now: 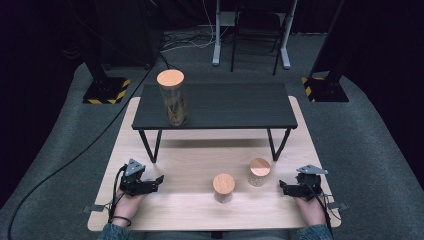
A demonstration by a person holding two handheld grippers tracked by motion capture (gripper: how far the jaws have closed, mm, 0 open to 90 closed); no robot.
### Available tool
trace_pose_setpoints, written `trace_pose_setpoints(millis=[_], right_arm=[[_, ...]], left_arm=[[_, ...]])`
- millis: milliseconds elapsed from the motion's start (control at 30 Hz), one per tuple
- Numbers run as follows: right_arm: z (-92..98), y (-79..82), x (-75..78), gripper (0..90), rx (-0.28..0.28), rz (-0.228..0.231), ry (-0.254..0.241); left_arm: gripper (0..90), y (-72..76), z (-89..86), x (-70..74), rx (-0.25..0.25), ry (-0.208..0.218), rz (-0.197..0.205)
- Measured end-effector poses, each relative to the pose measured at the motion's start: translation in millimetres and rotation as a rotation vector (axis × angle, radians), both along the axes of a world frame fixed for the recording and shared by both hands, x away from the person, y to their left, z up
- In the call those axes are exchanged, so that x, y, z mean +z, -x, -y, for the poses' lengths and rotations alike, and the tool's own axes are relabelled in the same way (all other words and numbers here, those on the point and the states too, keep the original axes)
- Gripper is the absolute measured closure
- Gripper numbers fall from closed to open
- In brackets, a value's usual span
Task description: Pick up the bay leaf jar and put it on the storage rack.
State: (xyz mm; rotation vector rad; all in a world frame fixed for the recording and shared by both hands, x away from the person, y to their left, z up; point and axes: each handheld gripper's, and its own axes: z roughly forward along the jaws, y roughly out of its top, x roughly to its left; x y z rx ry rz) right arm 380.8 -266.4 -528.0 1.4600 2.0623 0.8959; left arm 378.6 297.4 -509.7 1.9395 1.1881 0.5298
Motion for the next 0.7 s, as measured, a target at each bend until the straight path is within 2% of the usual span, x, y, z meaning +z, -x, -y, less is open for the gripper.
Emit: trace_pose_setpoints(millis=[100, 233, 533, 700], right_arm=[[0.1, 0.2, 0.0, 5.1, 0.0, 0.0, 0.0], [0.1, 0.5, 0.1, 5.1, 0.0, -0.001, -0.001], [0.2, 0.4, 0.0, 5.1, 0.0, 0.0, 0.0], [0.1, 0.7, 0.1, 5.4, -0.001, 0.0, -0.001]], left_arm=[[12.1, -1.5, 2.1, -4.3, 0.001, -0.037, -0.012], [12.2, -3.4, 0.5, -11.7, 0.007, -0.035, -0.045], [12.0, -5.8, -4.9, -18.1, 0.02, -0.024, -0.078], [11.9, -5.2, -5.3, -18.8, 0.017, -0.042, -0.07]])
